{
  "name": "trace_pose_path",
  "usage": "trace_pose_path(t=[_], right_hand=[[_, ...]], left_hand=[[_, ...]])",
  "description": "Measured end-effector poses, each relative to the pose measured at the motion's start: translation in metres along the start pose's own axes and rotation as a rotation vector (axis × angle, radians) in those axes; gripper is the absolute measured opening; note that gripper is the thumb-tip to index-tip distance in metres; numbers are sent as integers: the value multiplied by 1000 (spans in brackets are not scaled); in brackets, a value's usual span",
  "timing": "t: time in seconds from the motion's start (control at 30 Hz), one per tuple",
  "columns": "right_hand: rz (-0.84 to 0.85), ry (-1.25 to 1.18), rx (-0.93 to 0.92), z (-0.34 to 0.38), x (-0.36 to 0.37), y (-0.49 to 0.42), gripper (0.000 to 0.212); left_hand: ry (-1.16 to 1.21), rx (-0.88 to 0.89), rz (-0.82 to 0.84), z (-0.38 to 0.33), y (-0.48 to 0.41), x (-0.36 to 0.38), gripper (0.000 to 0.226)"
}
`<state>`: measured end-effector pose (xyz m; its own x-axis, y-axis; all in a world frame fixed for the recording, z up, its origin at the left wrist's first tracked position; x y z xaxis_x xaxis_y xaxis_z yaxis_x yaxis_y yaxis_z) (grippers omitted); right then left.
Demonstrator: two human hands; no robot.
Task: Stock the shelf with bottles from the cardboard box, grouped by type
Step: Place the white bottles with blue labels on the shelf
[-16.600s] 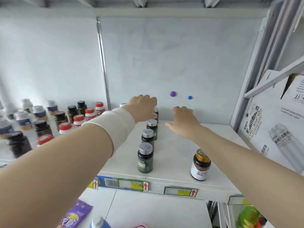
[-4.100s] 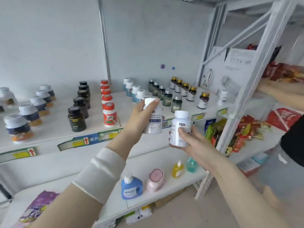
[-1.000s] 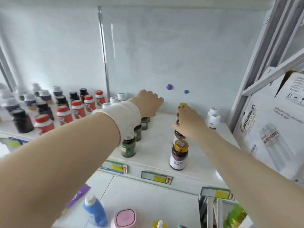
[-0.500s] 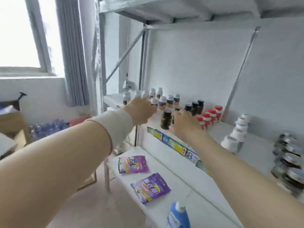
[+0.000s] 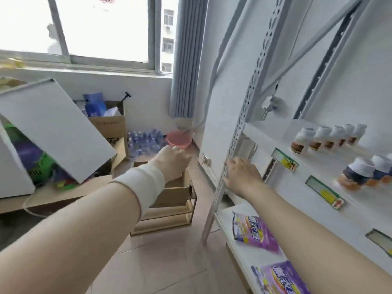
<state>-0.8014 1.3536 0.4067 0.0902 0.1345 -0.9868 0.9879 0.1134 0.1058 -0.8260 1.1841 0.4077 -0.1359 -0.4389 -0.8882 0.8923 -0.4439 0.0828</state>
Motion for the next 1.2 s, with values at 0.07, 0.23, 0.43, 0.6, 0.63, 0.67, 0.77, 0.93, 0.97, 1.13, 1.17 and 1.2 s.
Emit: trace_pose_path(t=[0.07, 0.23, 0.43, 0.6, 0.63, 0.67, 0.77, 0.93, 0.97, 1.13, 1.17, 1.2], right_hand=[[7, 28, -38, 10, 16, -49, 51], [109, 43, -113, 28, 59, -166, 43], [268, 76, -249, 71, 111, -290, 42], [382, 46, -336, 124, 163, -381, 44], [411, 44, -345, 132, 174, -394, 44], [452, 44, -351, 142, 190, -412, 44], [582, 11, -327, 164, 240, -457, 43], [843, -130, -221, 197, 318, -513, 45], [892, -173, -200, 205, 333, -520, 46], [1077, -368, -118, 251, 435, -551, 48], [1117, -396, -111, 260, 459, -554, 48], [1160, -418, -101, 268, 482, -556, 49]], left_hand=[[1, -22, 55, 20, -32, 30, 38], [98, -56, 210, 62, -111, 94, 44], [216, -80, 378, 113, -170, 196, 35], [346, -156, 507, 166, -214, 296, 27], [380, -169, 532, 171, -223, 315, 27], [418, -168, 561, 178, -236, 339, 27], [541, -146, 640, 190, -276, 403, 29], [777, -143, 835, 184, -317, 494, 37], [824, -158, 880, 179, -323, 511, 38], [918, -170, 1071, 145, -357, 614, 40], [907, -158, 1102, 136, -363, 636, 39], [893, -146, 1129, 128, -367, 657, 39]])
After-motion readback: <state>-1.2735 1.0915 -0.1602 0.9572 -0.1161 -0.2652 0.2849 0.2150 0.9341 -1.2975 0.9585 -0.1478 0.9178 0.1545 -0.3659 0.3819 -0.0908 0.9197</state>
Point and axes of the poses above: each hand's wrist, its own y-axis away from the middle knuckle, its own x-axis out of the palm, z = x × y, the point moved 4 cm from there along -y, towards the middle knuckle, and after that the axes turned 7 degrees about z, right-handed, at the moved point
